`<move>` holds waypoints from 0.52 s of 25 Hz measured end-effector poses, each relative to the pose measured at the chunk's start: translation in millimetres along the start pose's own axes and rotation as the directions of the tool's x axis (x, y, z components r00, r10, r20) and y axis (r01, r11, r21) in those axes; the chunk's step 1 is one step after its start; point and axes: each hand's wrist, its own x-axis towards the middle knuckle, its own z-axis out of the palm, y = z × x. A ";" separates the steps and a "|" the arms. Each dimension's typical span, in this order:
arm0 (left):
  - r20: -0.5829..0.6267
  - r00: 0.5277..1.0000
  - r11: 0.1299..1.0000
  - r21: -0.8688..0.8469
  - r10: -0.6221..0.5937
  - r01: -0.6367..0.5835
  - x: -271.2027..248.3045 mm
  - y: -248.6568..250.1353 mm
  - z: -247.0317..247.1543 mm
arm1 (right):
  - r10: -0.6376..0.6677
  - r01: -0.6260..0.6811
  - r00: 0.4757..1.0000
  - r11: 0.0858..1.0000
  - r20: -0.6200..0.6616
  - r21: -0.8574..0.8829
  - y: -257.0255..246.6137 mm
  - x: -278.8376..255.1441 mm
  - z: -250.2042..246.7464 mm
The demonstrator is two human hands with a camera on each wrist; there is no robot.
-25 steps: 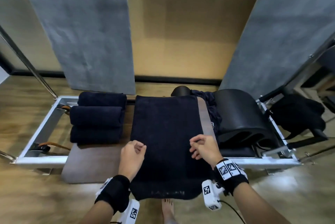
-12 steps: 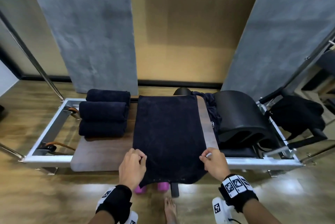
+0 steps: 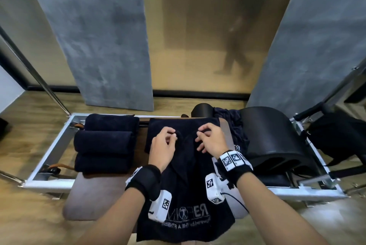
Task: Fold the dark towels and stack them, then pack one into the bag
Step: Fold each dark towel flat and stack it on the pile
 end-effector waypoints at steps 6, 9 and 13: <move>-0.076 0.988 0.973 0.180 -0.131 0.143 -50.9 -77.6 -20.1 | 0.172 -0.169 0.985 0.976 0.007 -0.134 74.6 -22.8 -15.1; -0.010 0.969 0.919 0.314 -0.247 0.237 -85.7 -97.7 -33.1 | 0.312 -0.282 0.949 0.908 0.051 -0.310 110.8 -56.1 -22.6; -0.004 0.961 0.908 0.326 -0.277 0.263 -95.0 -91.7 -36.8 | 0.351 -0.327 0.934 0.912 0.061 -0.248 121.1 -81.2 -15.8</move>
